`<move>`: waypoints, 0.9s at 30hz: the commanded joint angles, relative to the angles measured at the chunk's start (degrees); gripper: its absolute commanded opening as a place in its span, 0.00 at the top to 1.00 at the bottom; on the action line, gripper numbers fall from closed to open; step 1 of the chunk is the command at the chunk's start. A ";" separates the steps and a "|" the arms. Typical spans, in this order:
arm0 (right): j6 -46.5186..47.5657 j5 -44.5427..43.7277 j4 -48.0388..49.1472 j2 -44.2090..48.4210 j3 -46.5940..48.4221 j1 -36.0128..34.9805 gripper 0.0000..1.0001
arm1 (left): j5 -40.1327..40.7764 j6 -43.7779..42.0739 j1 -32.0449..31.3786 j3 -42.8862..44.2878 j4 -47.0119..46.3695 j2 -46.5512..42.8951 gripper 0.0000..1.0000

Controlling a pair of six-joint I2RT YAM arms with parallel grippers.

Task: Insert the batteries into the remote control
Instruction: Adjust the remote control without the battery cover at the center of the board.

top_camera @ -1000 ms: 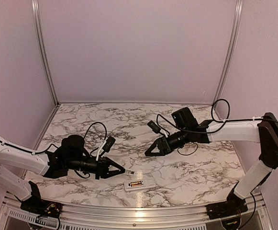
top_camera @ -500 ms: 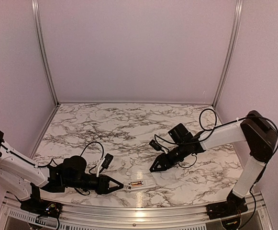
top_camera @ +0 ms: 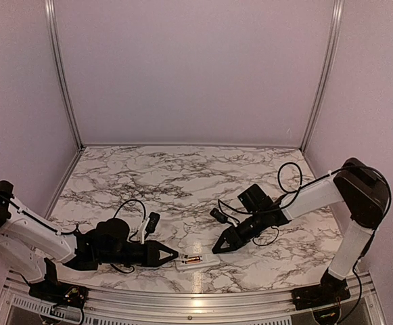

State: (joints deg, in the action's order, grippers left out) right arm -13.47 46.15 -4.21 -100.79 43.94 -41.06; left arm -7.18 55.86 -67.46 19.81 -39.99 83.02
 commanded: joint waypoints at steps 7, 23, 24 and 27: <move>-1.46 2.52 1.77 2.80 -2.40 -3.50 0.68 | 0.62 0.71 -0.39 5.60 3.01 3.25 1.00; -1.22 2.65 -0.08 4.56 -3.72 -5.87 0.66 | -3.27 1.28 -1.44 10.72 6.93 8.51 1.00; -1.06 2.43 -0.17 4.41 -3.62 -5.85 0.66 | -3.85 1.27 -1.44 11.28 7.16 9.12 0.99; -0.95 1.93 -0.06 4.82 -3.60 -5.88 0.66 | -4.90 1.76 -1.44 12.72 8.16 10.46 0.99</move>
State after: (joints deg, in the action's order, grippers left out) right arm -15.05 48.69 -3.90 -96.88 39.44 -46.24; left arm -9.89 57.54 -68.62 30.24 -34.76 91.57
